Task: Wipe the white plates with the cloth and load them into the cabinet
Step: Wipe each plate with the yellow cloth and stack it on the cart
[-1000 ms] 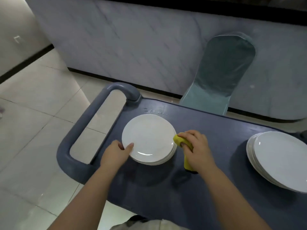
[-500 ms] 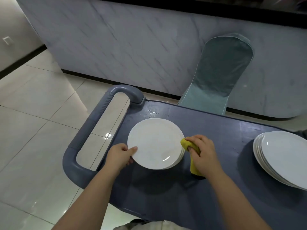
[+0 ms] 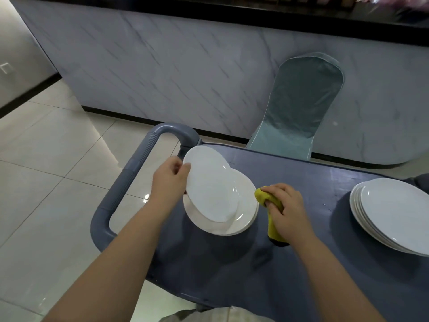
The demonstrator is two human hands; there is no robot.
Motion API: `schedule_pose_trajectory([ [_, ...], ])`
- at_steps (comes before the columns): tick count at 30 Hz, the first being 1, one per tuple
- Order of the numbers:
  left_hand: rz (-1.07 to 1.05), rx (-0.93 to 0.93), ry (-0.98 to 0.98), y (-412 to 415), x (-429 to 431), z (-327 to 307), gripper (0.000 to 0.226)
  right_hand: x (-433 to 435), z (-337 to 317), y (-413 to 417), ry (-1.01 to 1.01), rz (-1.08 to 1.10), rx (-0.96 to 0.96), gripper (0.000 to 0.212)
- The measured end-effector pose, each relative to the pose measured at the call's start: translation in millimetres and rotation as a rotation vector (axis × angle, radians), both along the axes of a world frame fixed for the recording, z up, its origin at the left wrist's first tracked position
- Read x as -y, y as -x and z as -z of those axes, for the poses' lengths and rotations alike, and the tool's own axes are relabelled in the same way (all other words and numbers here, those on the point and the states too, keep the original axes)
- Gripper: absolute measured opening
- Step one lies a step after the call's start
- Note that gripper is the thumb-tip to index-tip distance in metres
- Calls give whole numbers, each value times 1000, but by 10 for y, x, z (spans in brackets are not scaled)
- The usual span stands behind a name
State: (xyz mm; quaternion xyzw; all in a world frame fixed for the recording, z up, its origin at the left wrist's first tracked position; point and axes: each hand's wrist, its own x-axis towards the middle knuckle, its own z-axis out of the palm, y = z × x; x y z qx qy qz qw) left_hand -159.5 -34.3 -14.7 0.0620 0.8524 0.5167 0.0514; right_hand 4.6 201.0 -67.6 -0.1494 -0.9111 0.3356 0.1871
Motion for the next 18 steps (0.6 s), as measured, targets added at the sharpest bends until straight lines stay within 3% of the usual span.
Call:
schedule_pose_trajectory([
  [5,171,-131,167,124,-327,-439,23,58,-108,21,-94,-46,-126,32],
  [8,181,-54,145,172,-366,-560,17,50,-114,-17,-165,-55,-155,32],
  [11,115,234,-139,218,-119,-559,10,-3,-99,-91,-139,-16,-144,32],
  [14,124,571,-493,103,364,-397,27,-65,-161,-170,63,53,-140,38],
  [18,208,762,-716,-292,592,43,56,74,-499,-136,421,97,-254,26],
])
